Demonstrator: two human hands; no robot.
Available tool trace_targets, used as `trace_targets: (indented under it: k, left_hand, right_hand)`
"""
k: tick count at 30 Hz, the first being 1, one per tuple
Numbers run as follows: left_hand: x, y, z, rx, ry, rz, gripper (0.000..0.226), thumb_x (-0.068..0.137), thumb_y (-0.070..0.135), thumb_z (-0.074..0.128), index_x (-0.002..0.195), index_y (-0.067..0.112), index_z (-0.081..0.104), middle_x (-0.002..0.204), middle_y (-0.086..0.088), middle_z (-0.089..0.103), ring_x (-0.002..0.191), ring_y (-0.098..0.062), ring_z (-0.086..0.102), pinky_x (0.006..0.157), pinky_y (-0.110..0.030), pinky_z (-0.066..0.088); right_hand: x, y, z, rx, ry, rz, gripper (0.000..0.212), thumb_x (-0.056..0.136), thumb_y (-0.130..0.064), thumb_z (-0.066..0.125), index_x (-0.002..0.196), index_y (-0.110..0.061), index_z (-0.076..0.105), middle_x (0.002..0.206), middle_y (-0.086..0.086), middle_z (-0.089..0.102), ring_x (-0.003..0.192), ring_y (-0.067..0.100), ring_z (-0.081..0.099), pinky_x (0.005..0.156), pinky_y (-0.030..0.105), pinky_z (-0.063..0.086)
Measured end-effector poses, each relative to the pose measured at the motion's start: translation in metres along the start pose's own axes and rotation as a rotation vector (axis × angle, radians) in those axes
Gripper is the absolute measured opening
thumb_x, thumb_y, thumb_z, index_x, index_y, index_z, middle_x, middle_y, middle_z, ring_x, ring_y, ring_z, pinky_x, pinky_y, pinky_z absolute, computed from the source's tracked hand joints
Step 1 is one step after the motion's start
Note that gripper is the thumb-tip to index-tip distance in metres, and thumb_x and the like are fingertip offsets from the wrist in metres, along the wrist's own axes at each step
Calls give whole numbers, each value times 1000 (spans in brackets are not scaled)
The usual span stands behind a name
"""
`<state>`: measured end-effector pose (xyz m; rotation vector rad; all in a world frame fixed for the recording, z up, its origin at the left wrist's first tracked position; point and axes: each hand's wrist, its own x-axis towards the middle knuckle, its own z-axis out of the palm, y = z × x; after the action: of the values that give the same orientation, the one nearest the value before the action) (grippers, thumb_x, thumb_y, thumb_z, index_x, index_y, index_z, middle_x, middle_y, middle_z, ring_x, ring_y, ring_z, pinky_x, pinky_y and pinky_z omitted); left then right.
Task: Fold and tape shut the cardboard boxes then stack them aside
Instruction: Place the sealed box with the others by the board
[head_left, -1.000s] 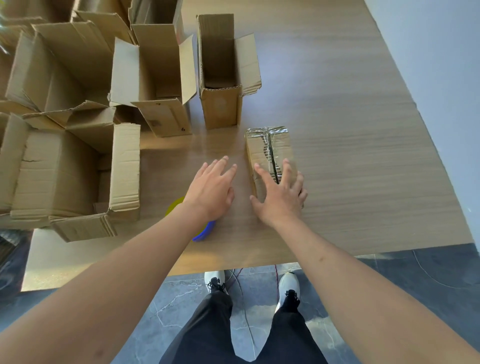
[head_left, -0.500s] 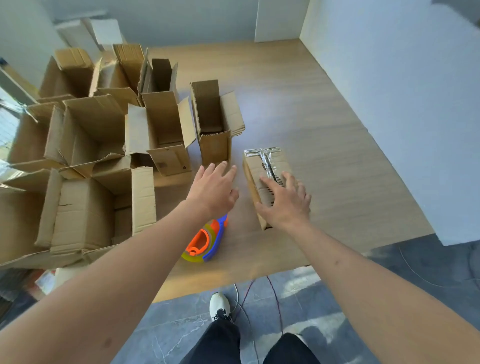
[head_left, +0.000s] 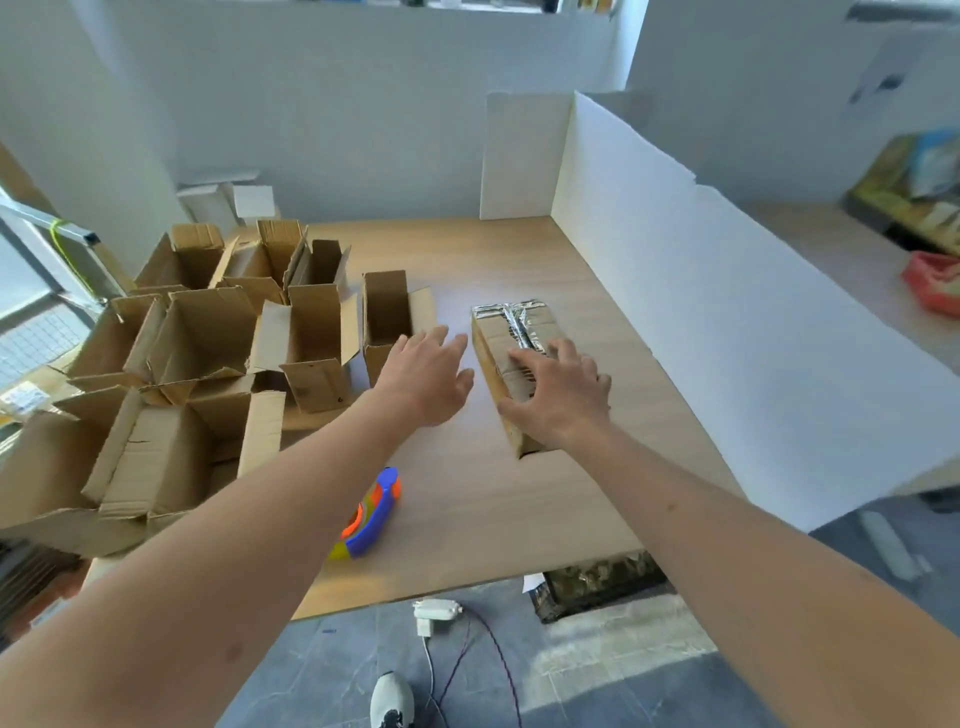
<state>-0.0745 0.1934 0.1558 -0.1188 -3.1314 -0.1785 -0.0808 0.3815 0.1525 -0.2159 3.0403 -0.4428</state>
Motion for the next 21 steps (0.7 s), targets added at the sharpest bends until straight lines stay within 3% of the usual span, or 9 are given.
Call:
trace_targets:
  k: [10, 21]
  left_hand:
    - [2, 118, -62, 8, 82, 44, 52, 104, 43, 46, 148, 16, 45, 150, -10, 47, 135, -33, 47, 109, -45, 39]
    - [81, 177, -64, 0, 81, 98, 51, 103, 41, 47, 148, 16, 46, 152, -10, 45, 139, -34, 44, 112, -44, 36]
  right_hand:
    - [-30, 83, -97, -35, 133, -21, 71, 74, -64, 63, 141, -49, 46, 148, 3, 36, 131, 33, 40, 104, 49, 33]
    - [20, 145, -130, 0, 176, 32, 70, 73, -62, 66, 140, -49, 49, 151, 2, 35, 131, 33, 41, 103, 47, 33]
